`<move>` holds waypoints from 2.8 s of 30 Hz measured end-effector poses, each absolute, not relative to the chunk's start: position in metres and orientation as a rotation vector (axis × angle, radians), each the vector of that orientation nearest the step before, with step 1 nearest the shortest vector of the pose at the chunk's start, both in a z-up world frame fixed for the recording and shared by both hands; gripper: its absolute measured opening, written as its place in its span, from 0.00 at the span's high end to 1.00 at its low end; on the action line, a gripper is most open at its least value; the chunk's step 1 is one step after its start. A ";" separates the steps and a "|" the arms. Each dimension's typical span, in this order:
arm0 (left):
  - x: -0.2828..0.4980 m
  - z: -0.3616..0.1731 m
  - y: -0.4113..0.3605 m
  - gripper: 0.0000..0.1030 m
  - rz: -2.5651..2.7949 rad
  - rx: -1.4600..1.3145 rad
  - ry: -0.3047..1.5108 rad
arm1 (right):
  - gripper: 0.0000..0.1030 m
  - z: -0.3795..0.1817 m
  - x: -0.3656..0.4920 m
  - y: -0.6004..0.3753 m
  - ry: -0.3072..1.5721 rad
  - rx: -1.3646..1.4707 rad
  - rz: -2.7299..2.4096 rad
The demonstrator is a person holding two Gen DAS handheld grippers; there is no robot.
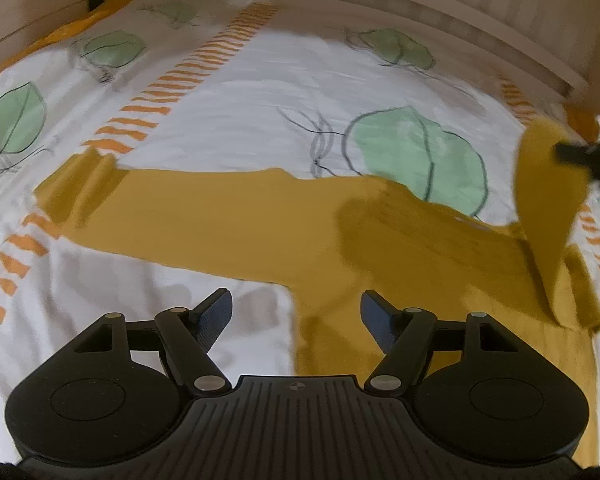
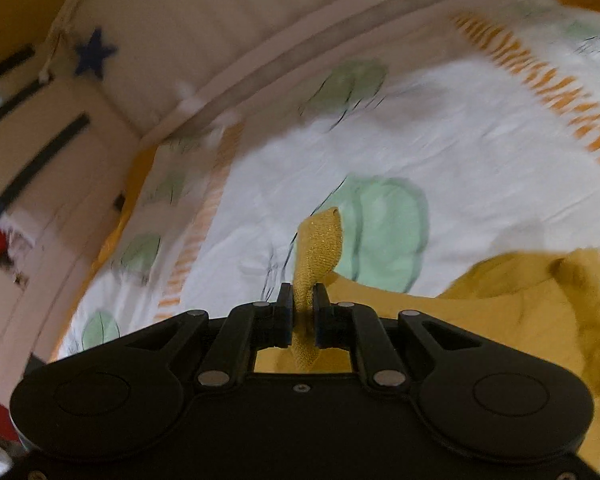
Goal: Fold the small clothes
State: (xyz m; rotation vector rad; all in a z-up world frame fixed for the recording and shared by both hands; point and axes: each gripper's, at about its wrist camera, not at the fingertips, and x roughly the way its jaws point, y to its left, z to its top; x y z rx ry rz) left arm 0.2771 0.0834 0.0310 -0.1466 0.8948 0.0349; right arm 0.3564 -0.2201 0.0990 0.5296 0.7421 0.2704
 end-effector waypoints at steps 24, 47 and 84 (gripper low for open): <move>0.293 0.016 0.090 0.32 0.003 -0.232 0.925 | 0.34 0.022 0.337 -0.178 0.748 0.505 0.375; 0.345 -0.046 0.037 0.42 -0.110 -0.222 0.974 | 0.17 0.016 0.215 -0.263 0.798 0.110 0.113; 0.332 -0.013 0.170 0.40 -0.004 -0.403 0.755 | 0.00 -0.024 0.218 -0.206 1.024 -0.004 0.132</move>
